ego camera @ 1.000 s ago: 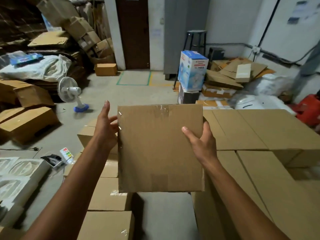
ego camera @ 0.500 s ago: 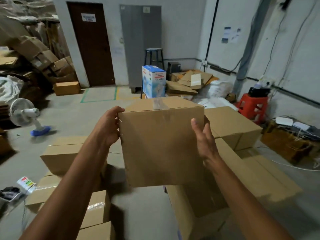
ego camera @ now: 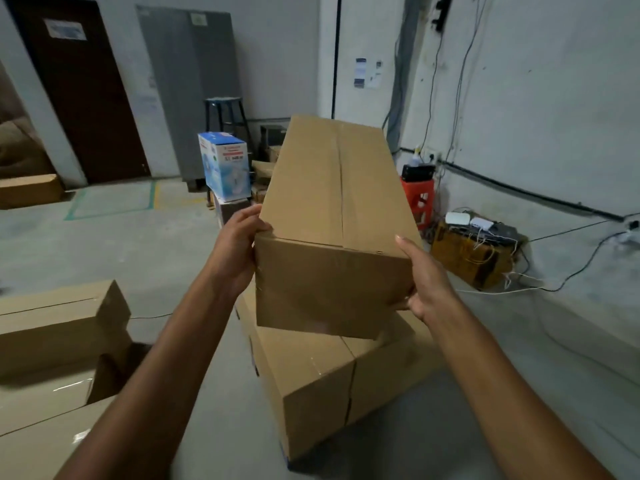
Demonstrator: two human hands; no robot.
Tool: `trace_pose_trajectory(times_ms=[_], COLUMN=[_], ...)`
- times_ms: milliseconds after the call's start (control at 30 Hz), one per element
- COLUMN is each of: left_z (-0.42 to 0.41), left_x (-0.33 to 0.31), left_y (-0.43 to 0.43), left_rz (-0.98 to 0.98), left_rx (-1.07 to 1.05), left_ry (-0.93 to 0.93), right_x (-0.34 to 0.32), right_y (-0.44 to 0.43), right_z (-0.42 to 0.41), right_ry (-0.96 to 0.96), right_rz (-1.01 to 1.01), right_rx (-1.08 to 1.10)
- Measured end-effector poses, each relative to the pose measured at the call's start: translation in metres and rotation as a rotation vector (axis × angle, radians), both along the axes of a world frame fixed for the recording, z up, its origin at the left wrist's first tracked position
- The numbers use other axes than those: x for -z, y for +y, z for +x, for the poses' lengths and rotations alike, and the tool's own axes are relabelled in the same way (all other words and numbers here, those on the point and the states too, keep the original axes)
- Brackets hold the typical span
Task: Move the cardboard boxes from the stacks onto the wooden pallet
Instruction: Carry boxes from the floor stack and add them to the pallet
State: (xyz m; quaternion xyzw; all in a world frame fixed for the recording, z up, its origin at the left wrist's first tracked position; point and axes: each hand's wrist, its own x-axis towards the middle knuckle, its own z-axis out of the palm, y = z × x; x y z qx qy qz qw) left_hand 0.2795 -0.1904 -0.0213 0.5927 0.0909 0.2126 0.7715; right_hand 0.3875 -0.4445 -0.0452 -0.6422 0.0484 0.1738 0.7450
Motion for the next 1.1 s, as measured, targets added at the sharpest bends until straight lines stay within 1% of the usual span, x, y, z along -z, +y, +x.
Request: trace_pose_trajectory(times_ms=[100,233,367,533,633,767,867,967,1100], left_z=[0.026,0.063,0.106,0.175,0.23,0.312,0.371,0.419,0.462], left_x=[0.006,0.007,0.012,0.026,0.044,0.068,0.084,0.099,0.126], left_y=[-0.05,-0.109,-0.147,-0.173,-0.179,-0.188,-0.195,-0.205,-0.222], left_rz=[-0.078,-0.184,-0.162,-0.087,-0.086,-0.12,-0.168,-0.226,-0.282], left_rx=[-0.01,0.074,0.113,0.094,0.093,0.09,0.087,0.068,0.028], left_ry=[0.009,0.083,0.218,0.223,0.206,0.189,0.195,0.242,0.324], right_x=[0.005,0.0,0.001,0.016,0.023,0.023,0.02,0.025,0.047], right_y=[-0.049,-0.104,-0.14,-0.167,-0.177,-0.186,-0.192,-0.199,-0.204], right_z=[0.014,0.036,0.074,0.142,0.193,0.272,0.335,0.393,0.455], right_ry=[-0.079,-0.192,-0.196,-0.152,-0.152,-0.155,-0.119,-0.066,0.031], right_rz=[0.012,-0.012,-0.042,-0.048,-0.065,-0.106,-0.151,-0.191,-0.197], right_rx=[0.061,0.107,0.14,0.165,0.15,0.118,0.067,0.018,-0.003])
